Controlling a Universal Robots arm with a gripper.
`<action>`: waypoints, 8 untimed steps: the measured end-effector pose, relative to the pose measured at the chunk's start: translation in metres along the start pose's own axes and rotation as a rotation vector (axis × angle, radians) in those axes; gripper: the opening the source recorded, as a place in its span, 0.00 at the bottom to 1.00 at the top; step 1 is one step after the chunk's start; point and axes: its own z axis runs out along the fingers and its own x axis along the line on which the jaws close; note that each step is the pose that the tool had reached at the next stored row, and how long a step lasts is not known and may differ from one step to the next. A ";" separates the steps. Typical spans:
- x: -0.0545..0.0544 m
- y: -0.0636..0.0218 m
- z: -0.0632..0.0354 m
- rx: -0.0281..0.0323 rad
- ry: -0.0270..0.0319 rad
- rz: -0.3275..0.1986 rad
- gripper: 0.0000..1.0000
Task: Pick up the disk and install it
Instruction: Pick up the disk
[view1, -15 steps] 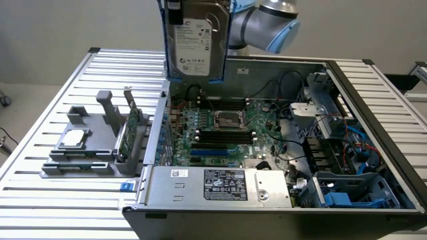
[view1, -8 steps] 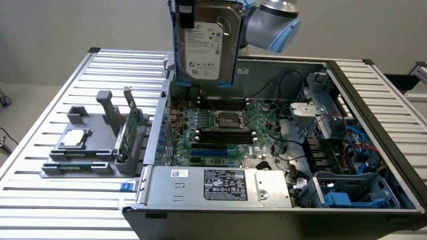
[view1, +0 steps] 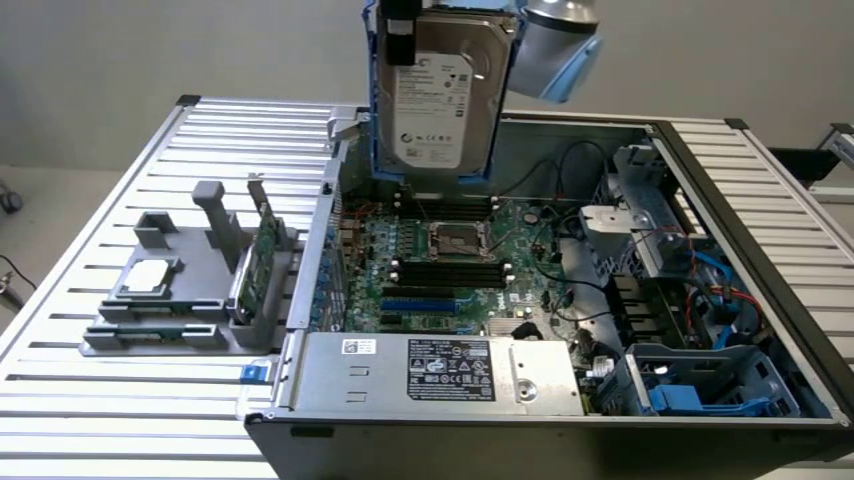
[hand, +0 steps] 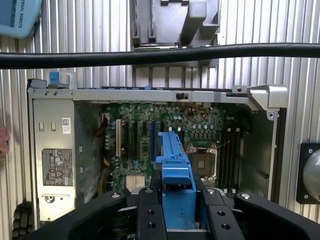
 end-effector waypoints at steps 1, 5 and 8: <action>0.002 -0.0028 0.0000 0.0000 0.0000 0.000 0.33; 0.009 -0.0149 0.0001 0.0000 0.0001 0.000 0.33; 0.015 -0.0269 0.0006 0.0001 0.0000 0.000 0.33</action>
